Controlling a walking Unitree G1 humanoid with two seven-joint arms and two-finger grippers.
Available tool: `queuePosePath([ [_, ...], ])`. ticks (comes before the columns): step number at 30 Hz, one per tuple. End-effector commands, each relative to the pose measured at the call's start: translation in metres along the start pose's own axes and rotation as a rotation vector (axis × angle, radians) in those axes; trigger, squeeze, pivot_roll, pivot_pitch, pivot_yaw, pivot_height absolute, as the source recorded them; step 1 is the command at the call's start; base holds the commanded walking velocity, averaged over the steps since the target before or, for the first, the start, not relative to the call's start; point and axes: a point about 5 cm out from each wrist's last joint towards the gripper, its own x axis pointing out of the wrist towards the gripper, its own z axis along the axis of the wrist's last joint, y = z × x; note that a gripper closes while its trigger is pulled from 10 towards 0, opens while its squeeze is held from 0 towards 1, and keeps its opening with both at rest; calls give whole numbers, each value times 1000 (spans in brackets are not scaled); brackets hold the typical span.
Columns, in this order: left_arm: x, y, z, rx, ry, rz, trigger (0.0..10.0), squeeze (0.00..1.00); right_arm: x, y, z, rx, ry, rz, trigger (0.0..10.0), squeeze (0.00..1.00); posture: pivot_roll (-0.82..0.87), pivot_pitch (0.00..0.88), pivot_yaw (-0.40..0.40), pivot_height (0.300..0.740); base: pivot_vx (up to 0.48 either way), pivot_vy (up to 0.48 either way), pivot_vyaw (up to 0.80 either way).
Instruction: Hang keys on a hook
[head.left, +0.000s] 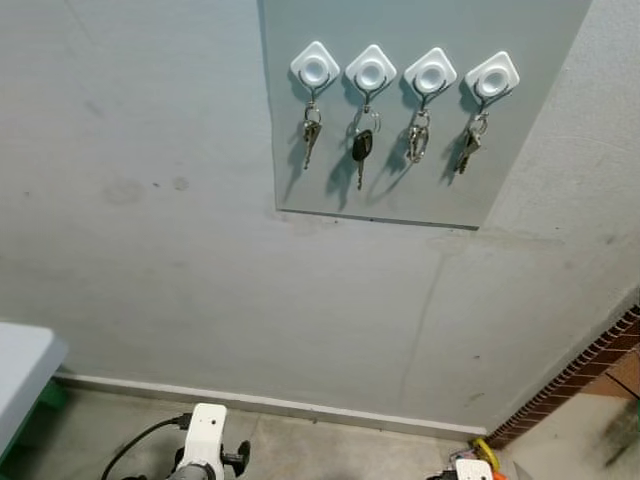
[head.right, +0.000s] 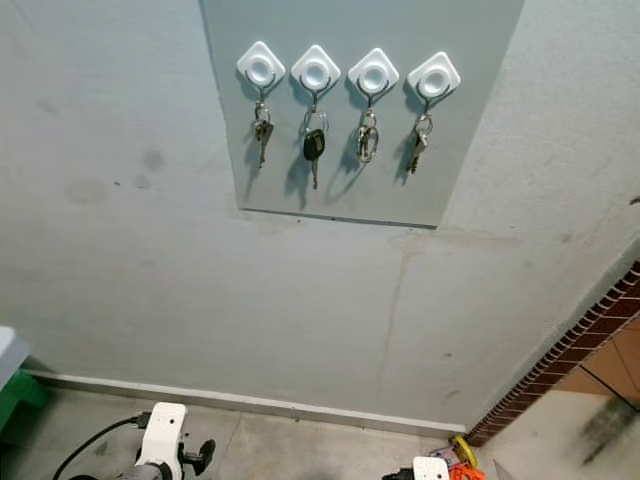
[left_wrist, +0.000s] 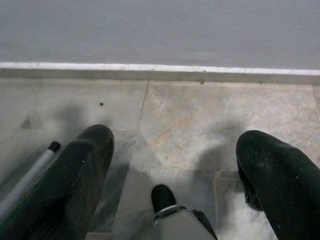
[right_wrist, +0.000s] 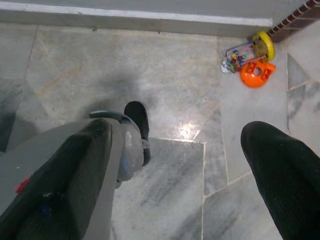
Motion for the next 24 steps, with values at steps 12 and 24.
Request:
queuePosePath([
  [12, -1, 3, -5, -22, 21, 17, 10000, 0, -2, 1, -9, 3, 33, -5, 10000, 0, -48, 0, 28, 740, 0, -189, -449],
  [24, -1, 5, -5, -15, 28, 20, 10000, 0, -3, 0, -15, 6, 55, -10, 10000, 0, -49, 0, 29, 740, 0, 0, 0],
])
